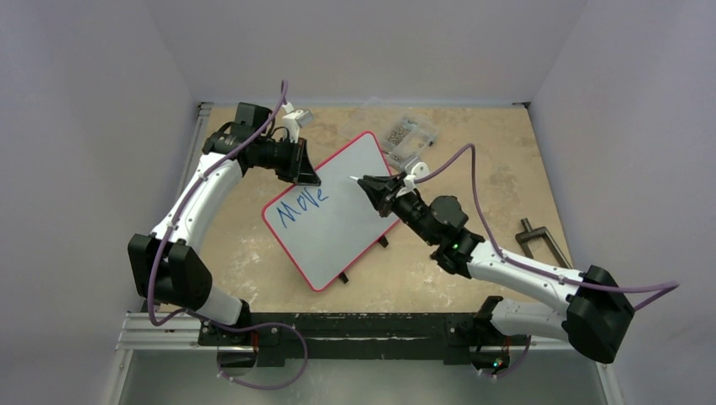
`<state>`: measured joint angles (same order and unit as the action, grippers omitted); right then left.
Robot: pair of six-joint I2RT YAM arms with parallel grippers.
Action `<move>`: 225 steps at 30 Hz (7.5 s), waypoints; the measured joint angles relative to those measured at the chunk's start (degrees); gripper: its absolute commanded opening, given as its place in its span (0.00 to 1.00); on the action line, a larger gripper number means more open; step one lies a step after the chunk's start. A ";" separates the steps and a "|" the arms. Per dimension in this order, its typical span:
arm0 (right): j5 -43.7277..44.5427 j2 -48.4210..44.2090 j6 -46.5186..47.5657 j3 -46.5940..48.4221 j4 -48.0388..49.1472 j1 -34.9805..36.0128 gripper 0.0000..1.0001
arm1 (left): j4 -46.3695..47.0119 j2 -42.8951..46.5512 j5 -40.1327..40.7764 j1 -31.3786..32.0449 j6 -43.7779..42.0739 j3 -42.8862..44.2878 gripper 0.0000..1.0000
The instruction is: Write a sentence on the whiteboard
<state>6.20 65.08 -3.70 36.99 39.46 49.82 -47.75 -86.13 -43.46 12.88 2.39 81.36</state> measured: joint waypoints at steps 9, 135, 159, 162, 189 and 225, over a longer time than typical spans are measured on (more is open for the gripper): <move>-4.09 -2.27 -1.79 -2.93 1.27 -2.10 0.00 | 0.02 0.48 0.00 0.00 0.00 -0.28 0.00; -10.43 14.91 -7.69 1.68 13.79 -3.34 0.00 | 0.02 1.31 0.46 0.33 -0.02 -0.61 0.00; -7.13 14.08 -7.10 -1.57 11.76 -3.34 0.00 | 0.00 1.40 0.74 0.33 -0.02 -0.61 0.00; -6.75 13.49 -6.78 -1.92 10.75 -3.34 0.00 | 0.00 1.42 0.74 0.33 -0.02 -0.61 0.00; -6.34 17.07 -4.39 5.73 9.84 -3.34 0.00 | -0.11 1.73 1.44 0.31 0.07 -0.61 0.00; -3.72 16.72 -1.57 5.79 8.76 -3.34 0.00 | -0.15 1.81 1.73 0.28 0.44 -0.63 0.00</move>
<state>2.48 81.80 -5.28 42.78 48.23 46.48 -47.90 -84.31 -41.74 13.17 2.83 80.73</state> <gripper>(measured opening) 0.092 0.055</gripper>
